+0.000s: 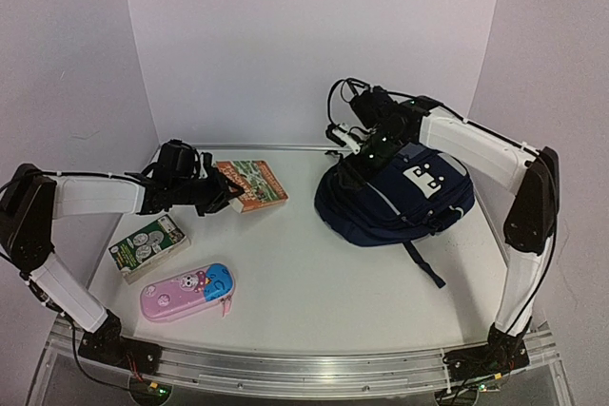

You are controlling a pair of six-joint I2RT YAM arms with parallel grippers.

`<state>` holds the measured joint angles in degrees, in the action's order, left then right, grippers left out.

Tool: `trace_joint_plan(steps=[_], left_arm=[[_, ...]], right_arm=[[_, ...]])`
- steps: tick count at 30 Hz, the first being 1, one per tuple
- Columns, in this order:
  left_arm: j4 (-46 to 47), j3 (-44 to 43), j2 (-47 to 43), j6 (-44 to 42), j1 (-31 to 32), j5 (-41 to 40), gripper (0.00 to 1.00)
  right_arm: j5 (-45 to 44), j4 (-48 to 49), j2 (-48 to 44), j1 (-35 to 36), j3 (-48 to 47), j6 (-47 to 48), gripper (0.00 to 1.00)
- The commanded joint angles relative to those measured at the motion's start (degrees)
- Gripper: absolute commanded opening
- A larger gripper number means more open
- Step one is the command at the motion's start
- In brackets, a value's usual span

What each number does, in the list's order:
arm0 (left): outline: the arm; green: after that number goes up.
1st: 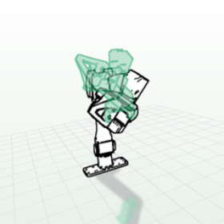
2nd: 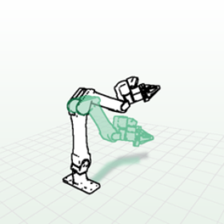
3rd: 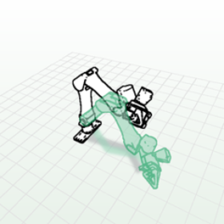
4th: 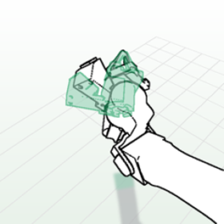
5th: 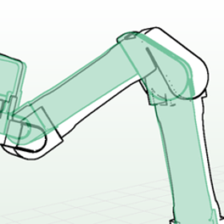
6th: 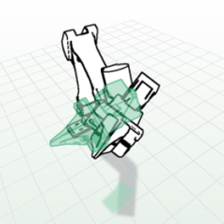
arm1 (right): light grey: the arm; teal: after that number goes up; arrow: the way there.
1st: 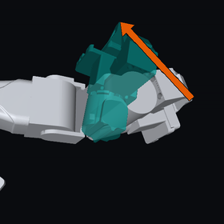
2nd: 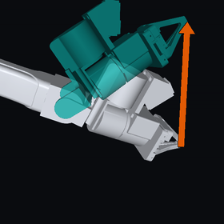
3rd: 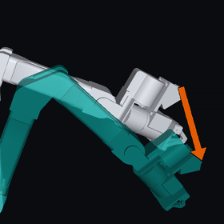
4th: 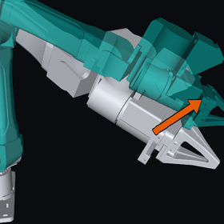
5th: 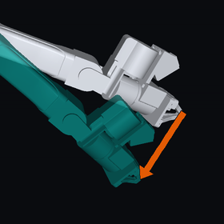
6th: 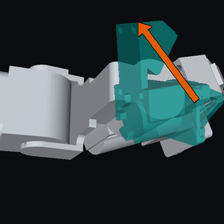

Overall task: Pack the student bag
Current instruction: Place the book in the student bag.

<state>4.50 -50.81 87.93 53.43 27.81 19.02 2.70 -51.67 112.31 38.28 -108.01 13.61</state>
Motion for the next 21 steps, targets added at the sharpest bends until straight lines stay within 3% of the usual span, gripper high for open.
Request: trace_joint_plan(steps=[1, 21], left_arm=[[7.1, -4.7, -1.1, -1.4, -0.1, -1.6, 0.0], [5.1, -2.9, -4.1, -1.7, -0.1, -2.6, 0.0]], right_arm=[[2.1, -1.0, 0.5, 0.0, -0.7, -0.6, 0.7], [3.0, -1.0, 8.6, 1.5, -3.8, -1.2, 0.71]])
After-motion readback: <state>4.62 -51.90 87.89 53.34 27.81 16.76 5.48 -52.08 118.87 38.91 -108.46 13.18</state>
